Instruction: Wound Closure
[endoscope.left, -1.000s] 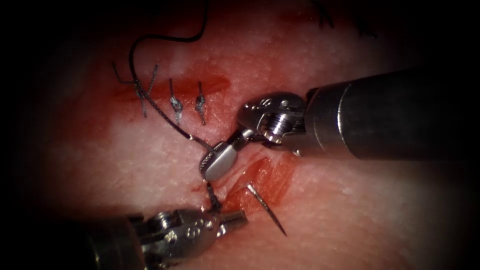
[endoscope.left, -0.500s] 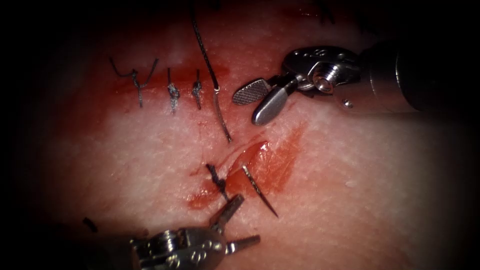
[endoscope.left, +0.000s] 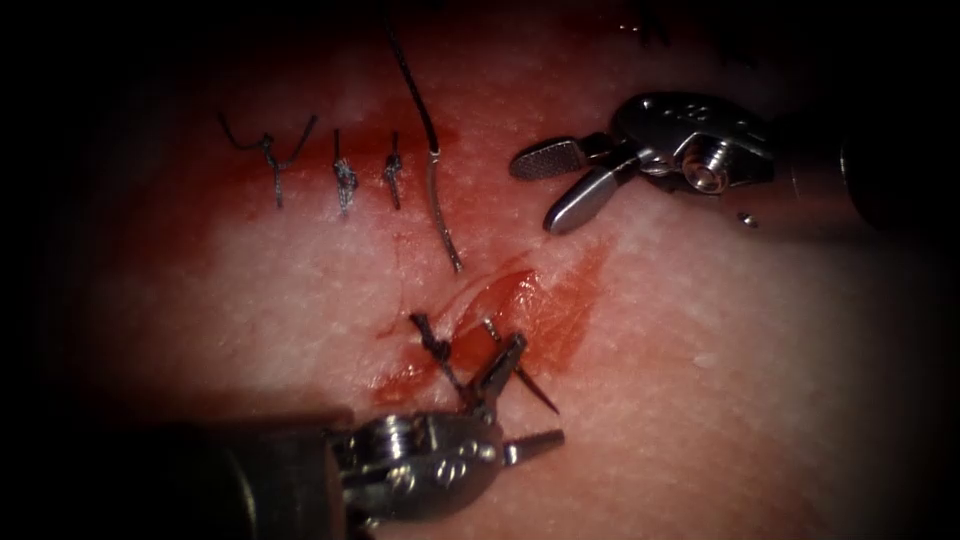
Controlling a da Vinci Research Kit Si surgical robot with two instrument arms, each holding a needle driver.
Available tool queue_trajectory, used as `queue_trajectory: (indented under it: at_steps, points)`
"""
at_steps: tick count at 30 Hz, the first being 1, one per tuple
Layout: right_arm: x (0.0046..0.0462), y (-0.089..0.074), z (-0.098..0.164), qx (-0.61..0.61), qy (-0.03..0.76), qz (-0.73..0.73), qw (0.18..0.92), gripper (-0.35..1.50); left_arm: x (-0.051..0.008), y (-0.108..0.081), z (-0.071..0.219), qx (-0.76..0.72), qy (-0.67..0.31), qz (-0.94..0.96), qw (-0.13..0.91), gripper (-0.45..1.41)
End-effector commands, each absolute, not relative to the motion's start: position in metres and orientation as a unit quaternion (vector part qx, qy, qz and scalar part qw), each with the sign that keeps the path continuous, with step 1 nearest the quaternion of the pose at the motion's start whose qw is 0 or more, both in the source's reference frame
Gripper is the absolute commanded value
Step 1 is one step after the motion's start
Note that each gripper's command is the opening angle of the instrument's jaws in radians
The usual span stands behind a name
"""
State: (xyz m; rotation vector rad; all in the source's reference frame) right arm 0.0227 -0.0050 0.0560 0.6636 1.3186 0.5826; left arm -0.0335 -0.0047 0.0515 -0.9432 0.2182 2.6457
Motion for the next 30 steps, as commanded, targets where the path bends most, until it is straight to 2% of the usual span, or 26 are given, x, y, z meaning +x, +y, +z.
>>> queue_trajectory:
  at_steps: [1,6,10,13,17,20,24,30]
  points:
    - [0.0234,-0.0048,0.0567,0.297,0.593,0.262,0.701,1.28,-0.0340,-0.0051,0.0523,-0.330,0.077,0.927,0.161,0.61]
    - [0.0233,-0.0056,0.0568,0.296,0.594,0.256,0.703,1.25,-0.0335,-0.0040,0.0537,-0.328,0.082,0.929,0.152,0.44]
    - [0.0233,-0.0063,0.0572,0.293,0.596,0.254,0.703,1.16,-0.0338,-0.0031,0.0542,-0.326,0.084,0.930,0.149,-0.15]
    - [0.0232,-0.0066,0.0573,0.293,0.599,0.253,0.701,1.10,-0.0340,-0.0033,0.0541,-0.329,0.082,0.929,0.148,-0.45]
    - [0.0227,-0.0072,0.0574,0.293,0.600,0.250,0.701,1.05,-0.0347,-0.0038,0.0534,-0.367,0.044,0.913,0.174,-0.45]
    - [0.0219,-0.0076,0.0574,0.296,0.601,0.245,0.701,1.05,-0.0358,-0.0041,0.0520,-0.407,-0.013,0.882,0.238,-0.45]
    - [0.0210,-0.0078,0.0573,0.300,0.598,0.239,0.703,1.11,-0.0369,-0.0039,0.0501,-0.447,-0.066,0.840,0.302,-0.45]
    - [0.0204,-0.0083,0.0572,0.302,0.596,0.235,0.706,1.11,-0.0382,-0.0027,0.0465,-0.503,-0.139,0.760,0.387,-0.45]
